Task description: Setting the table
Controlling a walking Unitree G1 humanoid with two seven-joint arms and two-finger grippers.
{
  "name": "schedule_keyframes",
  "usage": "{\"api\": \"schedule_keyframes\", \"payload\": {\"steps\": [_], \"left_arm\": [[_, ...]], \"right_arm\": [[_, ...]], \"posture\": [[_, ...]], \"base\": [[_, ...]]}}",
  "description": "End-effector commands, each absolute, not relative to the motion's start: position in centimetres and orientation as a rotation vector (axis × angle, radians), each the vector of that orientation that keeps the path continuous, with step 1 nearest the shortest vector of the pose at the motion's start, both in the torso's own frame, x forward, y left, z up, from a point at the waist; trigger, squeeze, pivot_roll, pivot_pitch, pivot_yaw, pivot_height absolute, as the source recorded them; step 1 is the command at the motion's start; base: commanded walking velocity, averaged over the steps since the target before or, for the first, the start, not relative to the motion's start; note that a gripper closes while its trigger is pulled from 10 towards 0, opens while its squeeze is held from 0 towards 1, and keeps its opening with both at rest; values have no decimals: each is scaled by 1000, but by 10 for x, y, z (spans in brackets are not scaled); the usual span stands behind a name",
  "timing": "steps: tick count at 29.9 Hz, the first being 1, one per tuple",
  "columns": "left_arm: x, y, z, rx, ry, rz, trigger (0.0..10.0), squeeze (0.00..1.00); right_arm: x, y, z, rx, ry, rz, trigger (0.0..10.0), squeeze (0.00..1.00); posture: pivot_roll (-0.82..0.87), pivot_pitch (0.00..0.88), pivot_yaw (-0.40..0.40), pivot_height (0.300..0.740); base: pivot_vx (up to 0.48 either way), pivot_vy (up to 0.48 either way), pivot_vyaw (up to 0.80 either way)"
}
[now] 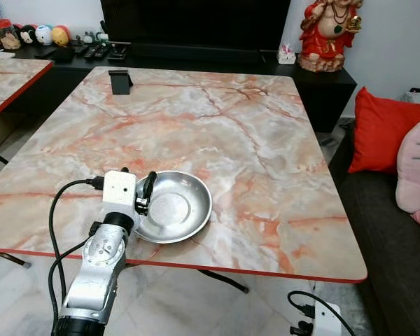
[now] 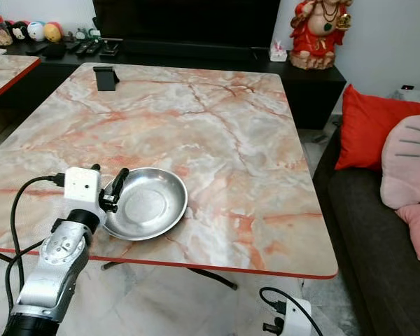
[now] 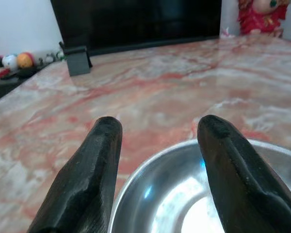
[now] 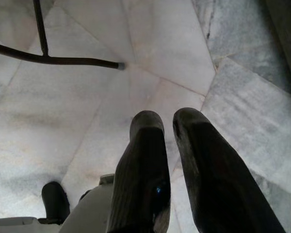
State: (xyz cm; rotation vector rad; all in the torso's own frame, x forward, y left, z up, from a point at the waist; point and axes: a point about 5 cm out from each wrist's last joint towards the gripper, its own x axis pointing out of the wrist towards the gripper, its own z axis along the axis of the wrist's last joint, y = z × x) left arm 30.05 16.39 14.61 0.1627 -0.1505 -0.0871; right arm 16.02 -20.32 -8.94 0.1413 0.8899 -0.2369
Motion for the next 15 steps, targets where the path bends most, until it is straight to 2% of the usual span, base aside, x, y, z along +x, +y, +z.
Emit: {"api": "schedule_keyframes", "payload": {"steps": [1, 5, 15], "left_arm": [[302, 166, 149, 166, -174, -92, 10000, 0], [300, 172, 149, 161, -189, -49, 10000, 0], [302, 165, 149, 123, -208, -54, 10000, 0]], "right_arm": [[159, -205, -90, 140, 891, -256, 10000, 0], [157, -204, -90, 158, 889, -269, 10000, 0], [162, -200, -89, 155, 873, -260, 10000, 0]], "posture": [[33, 0, -19, 740], [29, 0, -16, 740], [29, 0, -12, 740]], "base": [[0, 0, 0], [0, 0, 0], [0, 0, 0]]}}
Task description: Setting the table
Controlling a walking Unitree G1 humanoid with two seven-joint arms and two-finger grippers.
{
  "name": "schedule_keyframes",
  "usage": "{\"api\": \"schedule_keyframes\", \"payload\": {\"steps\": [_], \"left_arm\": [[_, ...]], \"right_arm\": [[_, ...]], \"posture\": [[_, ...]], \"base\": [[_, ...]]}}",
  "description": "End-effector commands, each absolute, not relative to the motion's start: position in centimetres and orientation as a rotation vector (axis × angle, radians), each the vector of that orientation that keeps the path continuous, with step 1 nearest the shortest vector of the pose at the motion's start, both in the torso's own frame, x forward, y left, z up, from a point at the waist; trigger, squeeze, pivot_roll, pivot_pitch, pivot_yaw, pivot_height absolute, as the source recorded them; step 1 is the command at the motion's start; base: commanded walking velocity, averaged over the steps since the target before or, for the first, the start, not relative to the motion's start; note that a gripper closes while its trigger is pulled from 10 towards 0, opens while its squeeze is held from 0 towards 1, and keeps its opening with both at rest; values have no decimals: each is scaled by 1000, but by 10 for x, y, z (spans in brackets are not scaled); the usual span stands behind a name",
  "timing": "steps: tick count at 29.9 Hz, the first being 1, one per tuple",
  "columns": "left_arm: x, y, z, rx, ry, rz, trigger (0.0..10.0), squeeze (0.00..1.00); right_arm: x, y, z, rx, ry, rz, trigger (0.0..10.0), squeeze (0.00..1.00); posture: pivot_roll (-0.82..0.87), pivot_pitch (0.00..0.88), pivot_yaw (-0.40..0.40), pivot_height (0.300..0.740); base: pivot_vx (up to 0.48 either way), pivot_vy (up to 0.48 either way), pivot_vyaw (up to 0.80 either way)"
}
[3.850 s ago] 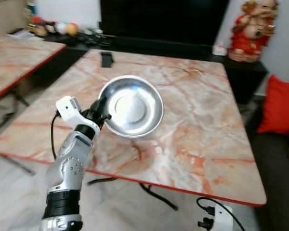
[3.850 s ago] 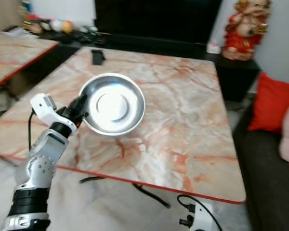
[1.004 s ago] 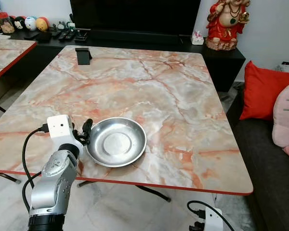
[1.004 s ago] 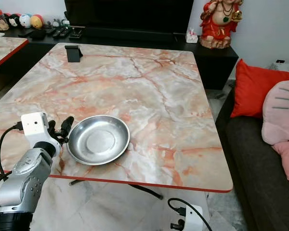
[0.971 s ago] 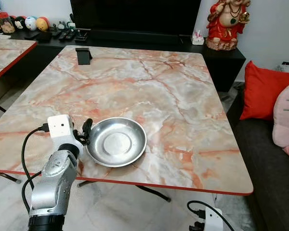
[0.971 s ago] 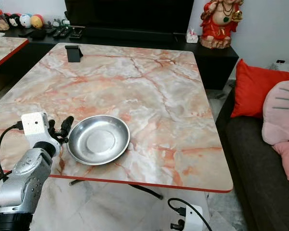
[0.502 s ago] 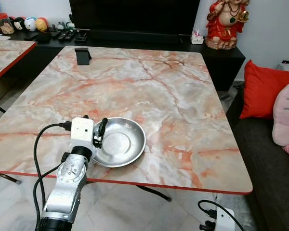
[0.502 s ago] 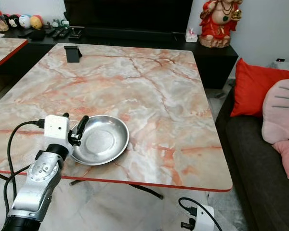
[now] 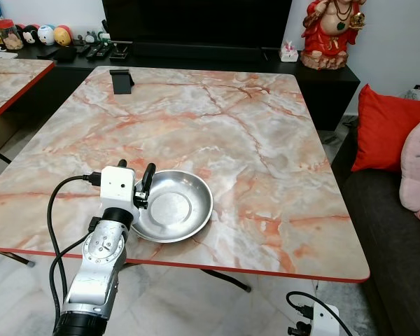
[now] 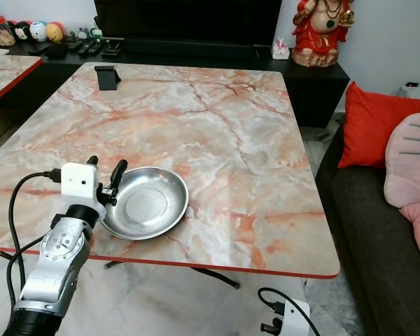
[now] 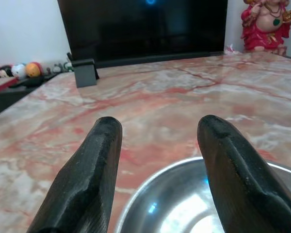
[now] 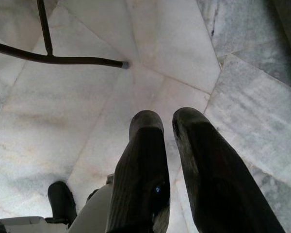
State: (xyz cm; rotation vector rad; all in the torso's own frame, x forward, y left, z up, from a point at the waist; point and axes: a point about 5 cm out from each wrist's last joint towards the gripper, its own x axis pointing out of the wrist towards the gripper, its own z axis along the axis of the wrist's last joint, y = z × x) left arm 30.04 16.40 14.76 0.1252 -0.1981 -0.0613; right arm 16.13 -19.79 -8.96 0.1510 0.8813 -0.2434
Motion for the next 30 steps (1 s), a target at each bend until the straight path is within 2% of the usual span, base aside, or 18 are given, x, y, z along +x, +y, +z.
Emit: {"api": "schedule_keyframes", "payload": {"steps": [1, 13, 23, 30], "left_arm": [[302, 164, 150, 122, -212, -53, 10000, 0], [304, 165, 153, 121, -224, -44, 10000, 0], [309, 166, 157, 135, -223, -71, 10000, 0], [311, 166, 159, 132, -227, -71, 10000, 0]], "right_arm": [[163, -200, -89, 155, 870, -260, 10000, 0], [167, -198, -87, 146, 864, -247, 10000, 0], [171, -189, -87, 177, 854, -254, 10000, 0], [171, -186, -87, 184, 855, -255, 10000, 0]], "posture": [[30, 0, -12, 740], [41, 0, -15, 740], [38, 0, 31, 740], [37, 0, 35, 740]], "base": [[0, 0, 0], [0, 0, 0], [0, 0, 0], [0, 0, 0]]}}
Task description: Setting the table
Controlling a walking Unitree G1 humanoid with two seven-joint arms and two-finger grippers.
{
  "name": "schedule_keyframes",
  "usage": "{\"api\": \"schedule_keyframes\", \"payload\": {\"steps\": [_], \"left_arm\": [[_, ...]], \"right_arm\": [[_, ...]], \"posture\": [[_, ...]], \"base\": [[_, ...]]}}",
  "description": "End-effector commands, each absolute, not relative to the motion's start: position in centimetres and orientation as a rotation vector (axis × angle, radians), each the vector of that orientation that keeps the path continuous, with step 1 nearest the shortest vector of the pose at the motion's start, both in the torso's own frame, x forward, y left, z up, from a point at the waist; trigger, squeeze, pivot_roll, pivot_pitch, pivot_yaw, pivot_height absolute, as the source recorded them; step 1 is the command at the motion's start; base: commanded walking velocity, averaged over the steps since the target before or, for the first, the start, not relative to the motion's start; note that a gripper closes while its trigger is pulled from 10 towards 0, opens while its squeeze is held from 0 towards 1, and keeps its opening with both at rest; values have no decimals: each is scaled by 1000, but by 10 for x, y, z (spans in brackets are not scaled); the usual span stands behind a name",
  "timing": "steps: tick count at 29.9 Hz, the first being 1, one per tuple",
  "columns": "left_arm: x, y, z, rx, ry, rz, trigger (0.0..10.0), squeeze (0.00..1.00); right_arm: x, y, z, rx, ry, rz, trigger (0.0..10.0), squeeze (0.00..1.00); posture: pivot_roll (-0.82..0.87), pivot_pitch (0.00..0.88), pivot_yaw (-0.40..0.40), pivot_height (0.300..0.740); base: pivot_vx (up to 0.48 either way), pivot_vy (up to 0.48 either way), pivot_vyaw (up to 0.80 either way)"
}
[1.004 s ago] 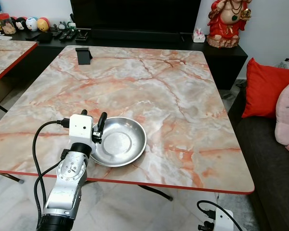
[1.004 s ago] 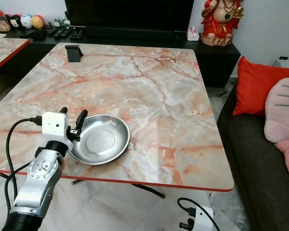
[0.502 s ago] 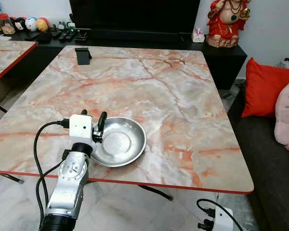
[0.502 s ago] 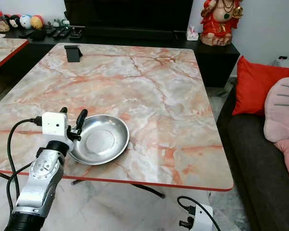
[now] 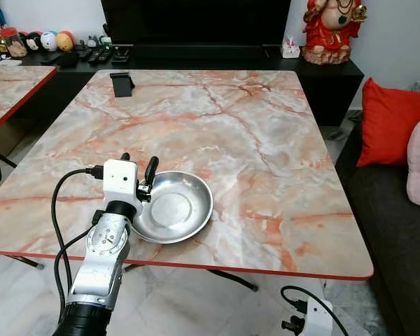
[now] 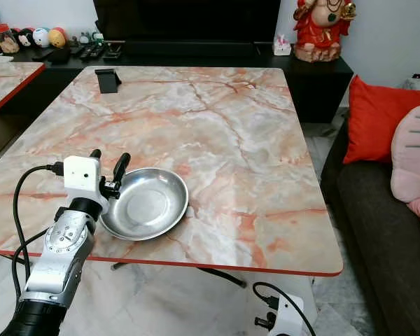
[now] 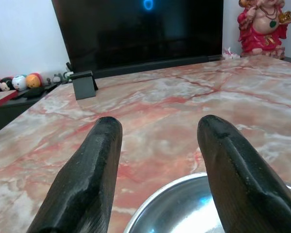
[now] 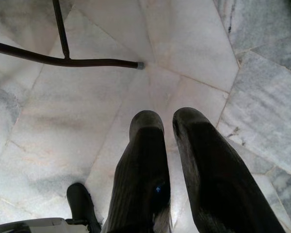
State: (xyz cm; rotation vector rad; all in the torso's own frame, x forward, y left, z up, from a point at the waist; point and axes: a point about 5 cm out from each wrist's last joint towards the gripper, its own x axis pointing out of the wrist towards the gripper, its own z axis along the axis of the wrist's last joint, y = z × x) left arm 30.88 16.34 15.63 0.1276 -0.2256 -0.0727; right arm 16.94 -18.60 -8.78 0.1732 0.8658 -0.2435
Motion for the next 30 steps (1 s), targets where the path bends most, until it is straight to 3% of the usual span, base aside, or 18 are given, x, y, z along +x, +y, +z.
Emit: {"api": "schedule_keyframes", "payload": {"steps": [1, 30], "left_arm": [[311, 165, 159, 131, -227, -71, 10000, 0], [309, 165, 153, 105, -216, -41, 10000, 0]], "right_arm": [[170, -186, -87, 186, 855, -259, 10000, 0], [170, -194, -86, 153, 849, -252, 10000, 0]], "posture": [[37, 0, 35, 740], [37, 0, 1, 740]], "base": [[0, 0, 0], [0, 371, 0]]}}
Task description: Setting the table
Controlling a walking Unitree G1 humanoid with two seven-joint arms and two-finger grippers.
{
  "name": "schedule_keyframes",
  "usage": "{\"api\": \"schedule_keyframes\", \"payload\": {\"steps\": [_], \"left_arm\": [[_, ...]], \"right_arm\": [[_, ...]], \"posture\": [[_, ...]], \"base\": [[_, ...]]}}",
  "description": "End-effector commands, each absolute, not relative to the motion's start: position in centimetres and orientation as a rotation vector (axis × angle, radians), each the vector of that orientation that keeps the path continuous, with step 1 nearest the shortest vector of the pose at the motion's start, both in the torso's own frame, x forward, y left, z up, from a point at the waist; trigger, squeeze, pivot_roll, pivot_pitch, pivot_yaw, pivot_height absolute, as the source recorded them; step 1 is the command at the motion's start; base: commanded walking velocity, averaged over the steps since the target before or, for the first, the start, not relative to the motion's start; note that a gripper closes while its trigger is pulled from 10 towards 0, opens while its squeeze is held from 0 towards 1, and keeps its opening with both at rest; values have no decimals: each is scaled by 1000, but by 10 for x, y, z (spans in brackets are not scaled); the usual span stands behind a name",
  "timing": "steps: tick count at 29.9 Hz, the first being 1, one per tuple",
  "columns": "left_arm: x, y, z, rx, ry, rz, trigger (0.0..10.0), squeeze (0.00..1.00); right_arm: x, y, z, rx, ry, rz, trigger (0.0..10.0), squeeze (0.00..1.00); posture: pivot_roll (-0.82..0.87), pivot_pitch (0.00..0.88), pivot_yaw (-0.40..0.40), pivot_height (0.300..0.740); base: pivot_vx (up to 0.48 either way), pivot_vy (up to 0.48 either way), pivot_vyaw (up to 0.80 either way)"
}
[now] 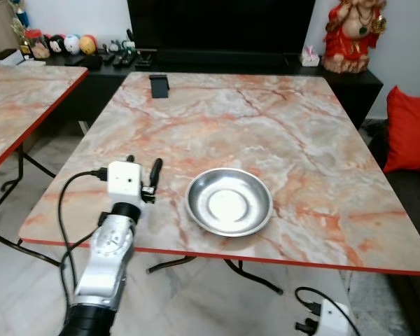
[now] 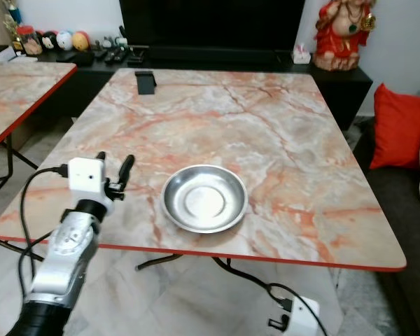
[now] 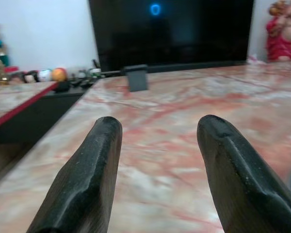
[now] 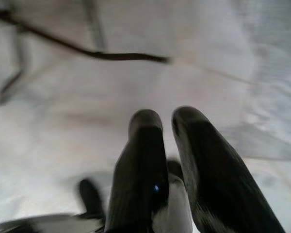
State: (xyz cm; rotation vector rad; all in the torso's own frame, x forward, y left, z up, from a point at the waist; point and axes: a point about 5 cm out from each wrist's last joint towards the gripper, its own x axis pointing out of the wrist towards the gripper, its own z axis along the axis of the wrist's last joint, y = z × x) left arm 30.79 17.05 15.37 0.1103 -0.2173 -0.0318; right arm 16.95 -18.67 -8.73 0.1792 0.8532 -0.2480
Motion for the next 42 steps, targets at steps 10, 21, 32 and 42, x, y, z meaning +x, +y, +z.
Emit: {"api": "schedule_keyframes", "payload": {"steps": [10, 21, 32, 42], "left_arm": [[307, 162, 151, 88, -217, -28, 10000, 0], [307, 163, 151, 88, -218, -24, 10000, 0], [306, 162, 151, 90, -218, -26, 10000, 0], [307, 163, 152, 90, -222, -20, 10000, 0]], "right_arm": [[174, -198, -84, 115, 849, -226, 10000, 0], [174, -195, -85, 119, 854, -215, 10000, 0], [170, -193, -87, 110, 871, -199, 10000, 0], [169, -191, -87, 111, 876, -189, 10000, 0]], "posture": [[38, 0, -21, 740], [44, 0, -17, 740], [45, 0, -15, 740], [51, 0, -16, 740]], "base": [[0, 396, 0], [0, 396, 0], [0, 393, 323], [0, 392, 515]]}}
